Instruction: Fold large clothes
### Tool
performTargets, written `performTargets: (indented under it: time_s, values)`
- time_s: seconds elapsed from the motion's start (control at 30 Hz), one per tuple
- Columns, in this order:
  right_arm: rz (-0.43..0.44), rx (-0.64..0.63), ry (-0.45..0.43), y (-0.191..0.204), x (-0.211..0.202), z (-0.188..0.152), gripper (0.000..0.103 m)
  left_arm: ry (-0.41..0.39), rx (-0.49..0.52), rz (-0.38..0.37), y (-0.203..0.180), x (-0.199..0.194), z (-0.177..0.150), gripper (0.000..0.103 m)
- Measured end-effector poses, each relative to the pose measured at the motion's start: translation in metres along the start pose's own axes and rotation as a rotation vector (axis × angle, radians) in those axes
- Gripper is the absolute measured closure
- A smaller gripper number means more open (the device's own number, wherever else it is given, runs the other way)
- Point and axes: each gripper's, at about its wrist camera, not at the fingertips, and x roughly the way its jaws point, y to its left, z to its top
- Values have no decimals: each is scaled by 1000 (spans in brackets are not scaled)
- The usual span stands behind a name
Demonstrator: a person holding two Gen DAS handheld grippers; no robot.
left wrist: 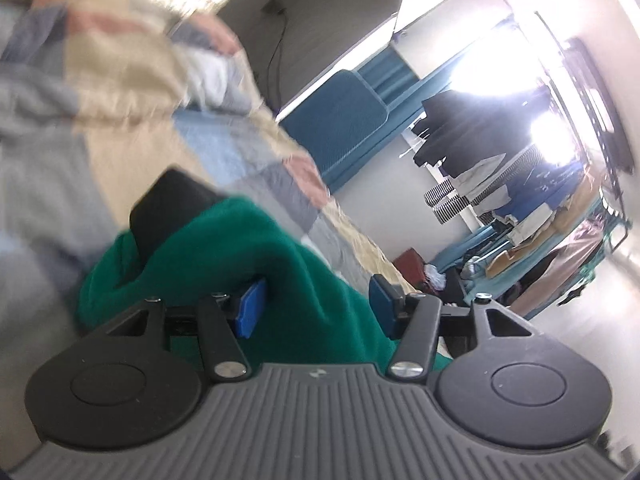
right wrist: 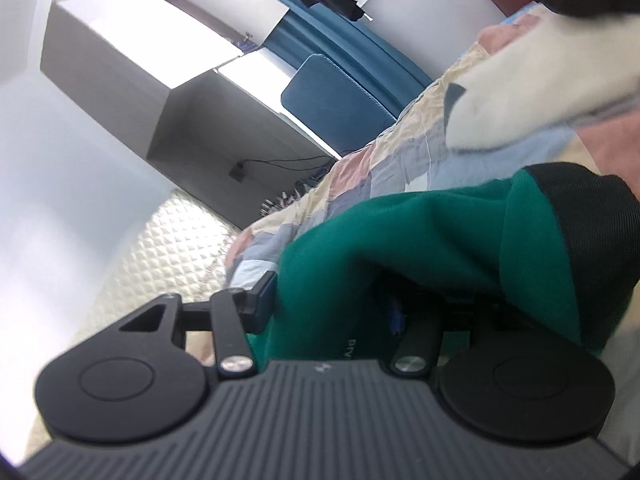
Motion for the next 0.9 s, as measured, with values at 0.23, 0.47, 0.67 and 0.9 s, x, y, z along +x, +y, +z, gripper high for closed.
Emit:
performTargets:
  time_s: [0.23, 0.47, 0.67, 0.9]
  values:
    - [-47, -109, 49, -4, 60, 22, 46, -57, 172, 68, -5, 59, 23, 37]
    - [-65, -188, 54, -13, 108, 27, 45, -75, 226, 111, 20, 113, 24, 37]
    - [-69, -267, 43, -26, 151, 32, 44, -93, 303, 149, 33, 149, 24, 37]
    - [-77, -271, 120, -63, 206, 29, 44, 4, 253, 205, 64, 207, 27, 37]
